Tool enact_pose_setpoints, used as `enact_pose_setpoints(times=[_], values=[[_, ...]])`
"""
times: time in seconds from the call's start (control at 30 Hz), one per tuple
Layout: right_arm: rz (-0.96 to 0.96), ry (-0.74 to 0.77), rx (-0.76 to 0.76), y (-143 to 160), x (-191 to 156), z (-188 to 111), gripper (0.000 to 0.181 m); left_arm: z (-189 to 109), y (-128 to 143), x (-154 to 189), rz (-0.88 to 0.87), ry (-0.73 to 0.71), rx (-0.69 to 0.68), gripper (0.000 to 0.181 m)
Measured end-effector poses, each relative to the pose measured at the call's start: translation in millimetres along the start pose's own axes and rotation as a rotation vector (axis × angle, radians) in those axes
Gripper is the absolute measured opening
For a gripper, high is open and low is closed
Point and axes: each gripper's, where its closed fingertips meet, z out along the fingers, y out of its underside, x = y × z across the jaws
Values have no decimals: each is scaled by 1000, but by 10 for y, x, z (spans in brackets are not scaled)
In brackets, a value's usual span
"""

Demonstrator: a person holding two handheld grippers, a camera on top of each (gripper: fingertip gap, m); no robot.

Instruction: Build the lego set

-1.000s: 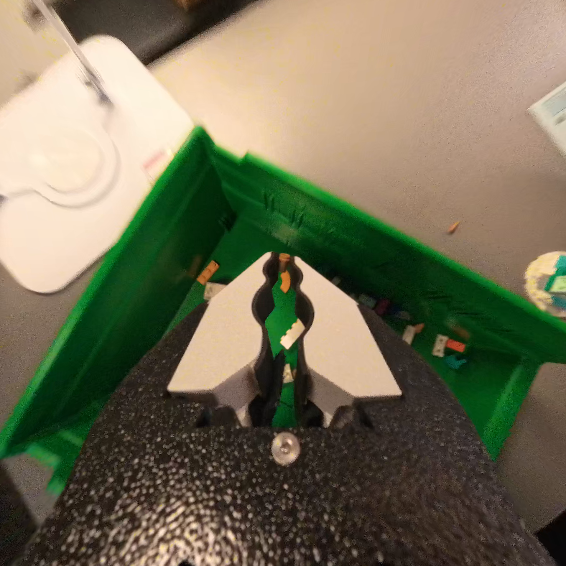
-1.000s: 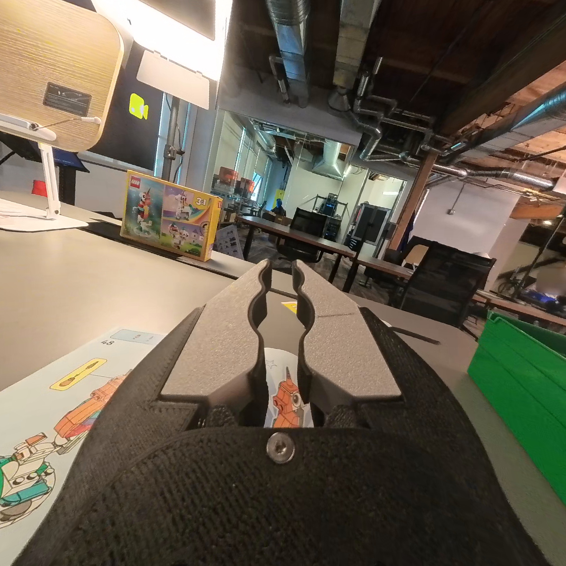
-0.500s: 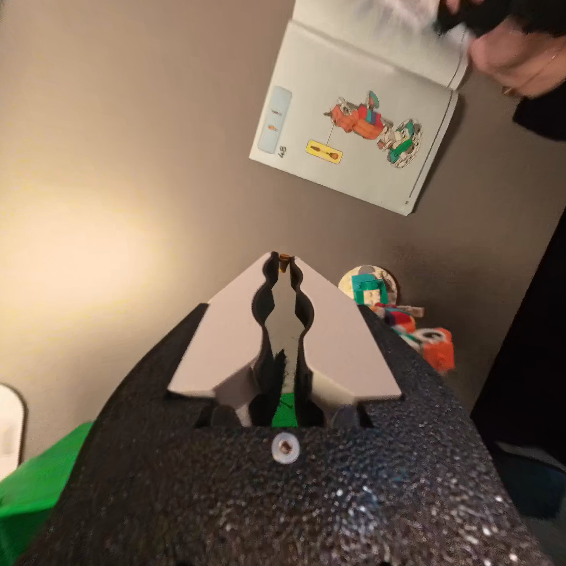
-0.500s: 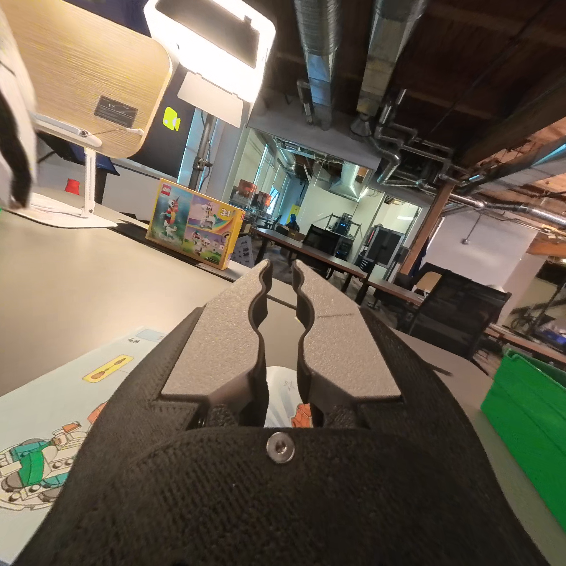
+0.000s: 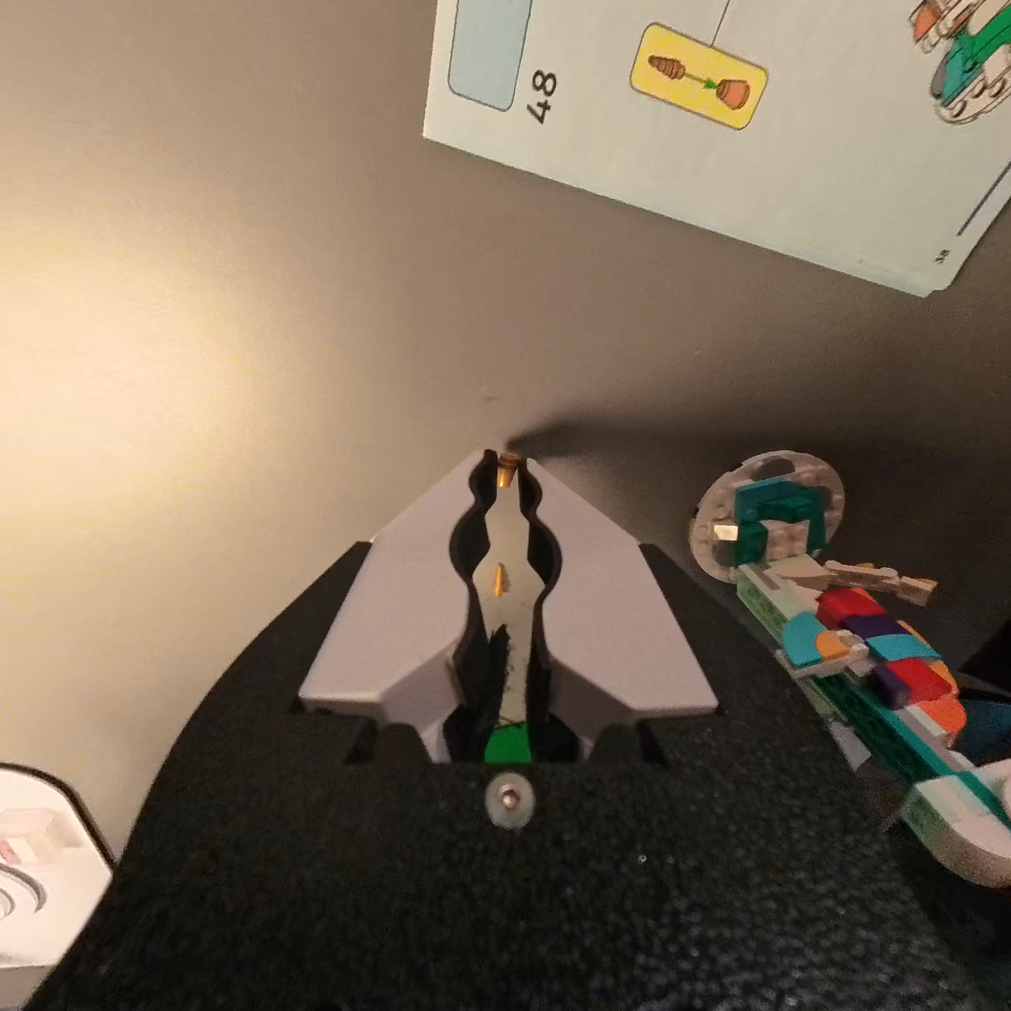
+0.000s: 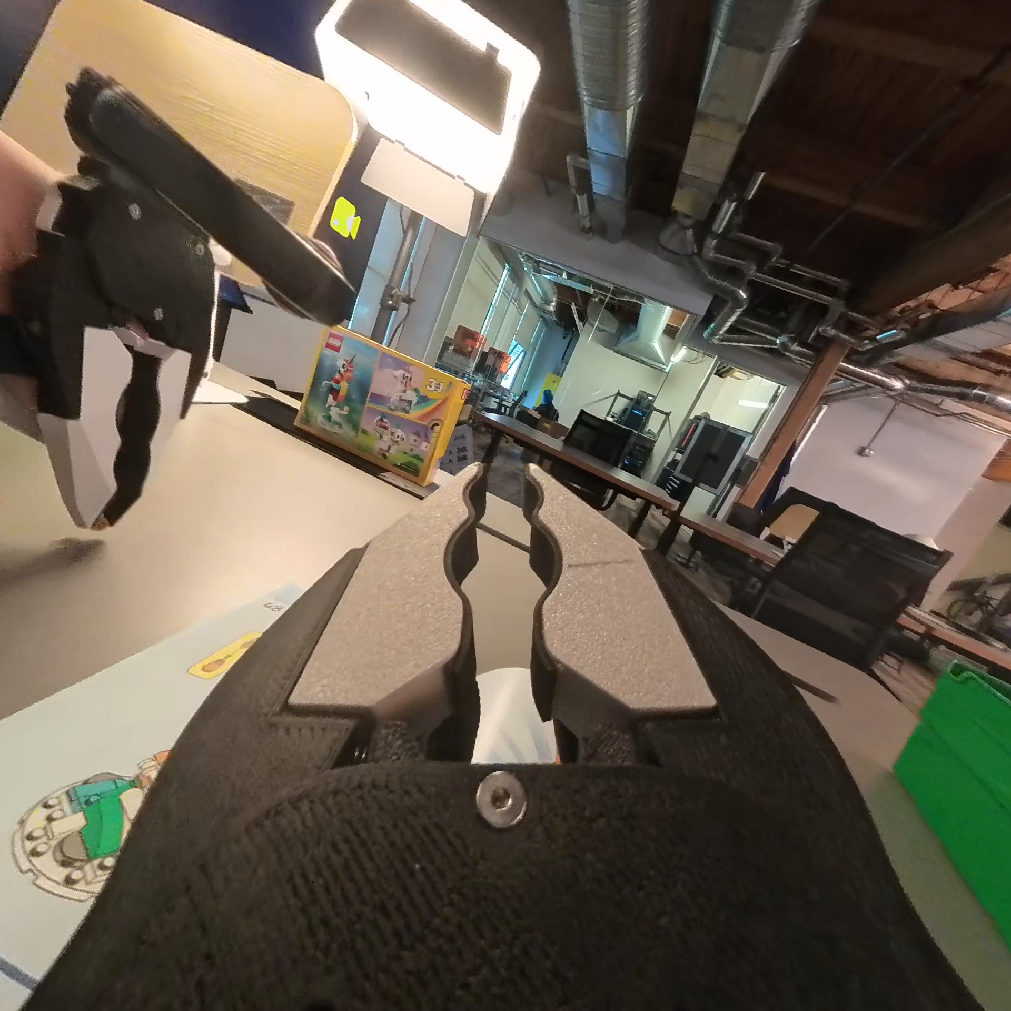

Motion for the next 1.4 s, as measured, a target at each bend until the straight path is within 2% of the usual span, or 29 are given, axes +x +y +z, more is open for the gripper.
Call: enact_pose_setpoints(times=[0.03, 0.37, 0.43, 0.6, 0.73, 0.8, 0.9, 1.0, 1.13, 1.23, 1.3, 1.4], values=[[0, -6, -1, 2, -10, 2, 10, 7, 0, -8, 2, -2, 4, 5], [-17, -28, -12, 19, -72, 18, 10, 49, 48, -68, -46, 8, 32, 6], [-22, -31, -11, 14, -82, 18, 10, 32, 57, -101, -45, -10, 37, 11], [-36, -31, -12, 11, -87, 11, 10, -225, 31, -270, -105, -50, 156, 18], [-41, -71, -15, -15, -165, 22, 11, -515, 145, -396, -175, -101, 247, 17], [-51, -188, -23, -35, -386, 8, 13, -705, 192, -379, -204, -133, 320, 16], [-50, -445, -59, -13, -863, -57, 14, -1066, 231, -230, -240, -181, 481, 15], [-37, -722, -189, 52, -1339, -67, 16, -1438, 323, -13, -248, -268, 640, 15], [-240, -963, -281, 114, -1746, 105, 18, -1804, 494, 301, -264, -388, 835, 14], [-377, -1105, -372, 265, -1954, 320, 18, -1882, 676, 485, -297, -460, 924, 13], [-487, -1183, -428, 417, -2040, 447, 20, -1835, 821, 573, -330, -484, 944, 12], [-629, -1302, -435, 551, -2128, 550, 20, -1746, 1008, 696, -386, -475, 981, 11]])
